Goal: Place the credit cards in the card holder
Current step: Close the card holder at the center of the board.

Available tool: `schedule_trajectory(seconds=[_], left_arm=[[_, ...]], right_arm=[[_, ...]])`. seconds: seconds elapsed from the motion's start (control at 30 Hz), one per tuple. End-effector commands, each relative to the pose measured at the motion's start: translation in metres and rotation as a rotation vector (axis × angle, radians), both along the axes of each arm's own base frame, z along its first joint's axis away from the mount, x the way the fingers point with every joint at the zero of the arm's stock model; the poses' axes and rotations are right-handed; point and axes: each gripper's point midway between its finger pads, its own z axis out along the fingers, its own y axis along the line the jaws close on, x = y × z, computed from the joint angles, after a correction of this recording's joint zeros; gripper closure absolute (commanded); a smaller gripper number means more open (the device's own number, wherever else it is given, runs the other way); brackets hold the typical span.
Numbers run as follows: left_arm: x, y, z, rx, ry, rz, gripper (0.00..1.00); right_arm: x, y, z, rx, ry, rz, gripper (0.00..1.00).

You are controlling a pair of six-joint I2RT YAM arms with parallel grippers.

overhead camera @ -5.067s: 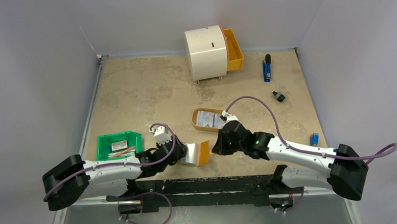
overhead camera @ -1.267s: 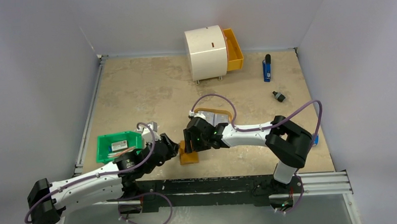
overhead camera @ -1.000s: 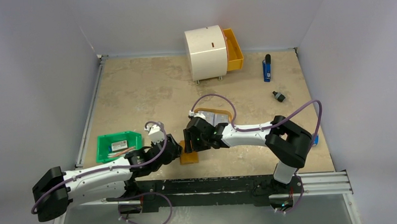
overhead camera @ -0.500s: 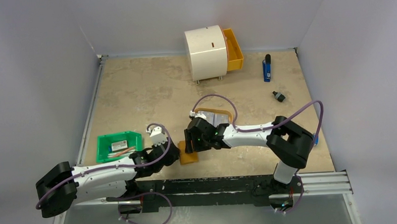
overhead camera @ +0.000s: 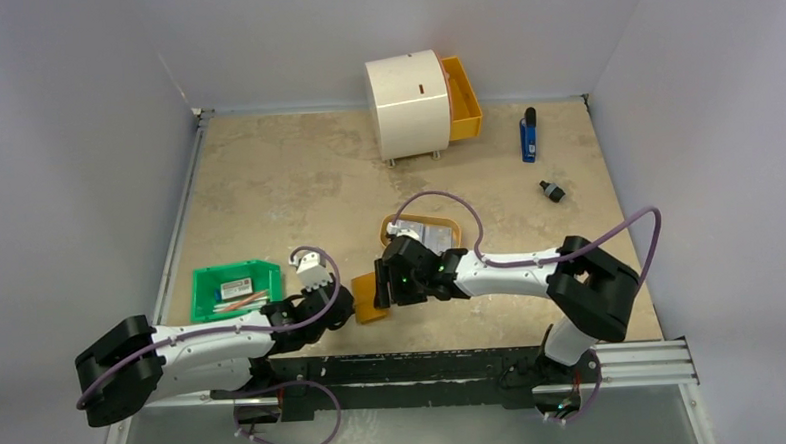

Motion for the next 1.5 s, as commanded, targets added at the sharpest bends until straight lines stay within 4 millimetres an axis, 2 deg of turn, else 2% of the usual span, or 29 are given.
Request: schedule_trajectory(seconds=[0.0,0.13,0.4,0.9,1.07,1.2,1.27,1.33,1.43,1.47], left_arm=[[-0.007,0.015,-0.022,0.068,0.037,0.006,0.97],[-0.007,0.014,-0.023,0.067,0.040,0.005,0.98],[-0.008,0.012,-0.028,0.061,0.047,0.006,0.98],[-0.008,0.010,-0.030,0.049,0.053,0.006,0.98],[-0.009,0.010,-0.031,0.041,0.056,0.005,0.99],[-0.010,0.011,-0.030,0.044,0.059,0.005,0.99],[-0.009,0.011,-0.023,0.039,0.052,0.007,0.99],[-0.007,0.011,-0.007,0.033,0.035,0.013,0.97],[0.002,0.012,0.041,-0.002,-0.033,0.031,0.82],[0.007,0.010,0.073,-0.045,-0.082,0.039,0.74]], right_arm=[[0.000,0.009,0.012,0.075,0.010,-0.013,0.37],[-0.001,0.014,0.014,0.160,0.058,-0.017,0.37],[-0.002,0.010,0.005,0.282,0.131,-0.031,0.40],[-0.007,0.026,0.000,0.326,0.166,0.051,0.56],[-0.006,0.030,-0.001,0.332,0.170,0.061,0.69],[-0.002,0.032,0.005,0.344,0.135,0.068,0.87],[0.007,0.032,0.015,0.336,0.075,0.059,0.95],[0.008,0.030,0.029,0.312,0.032,0.070,1.00],[0.011,0.016,0.055,0.251,-0.053,0.082,1.00],[0.012,0.006,0.062,0.203,-0.080,0.082,1.00]])
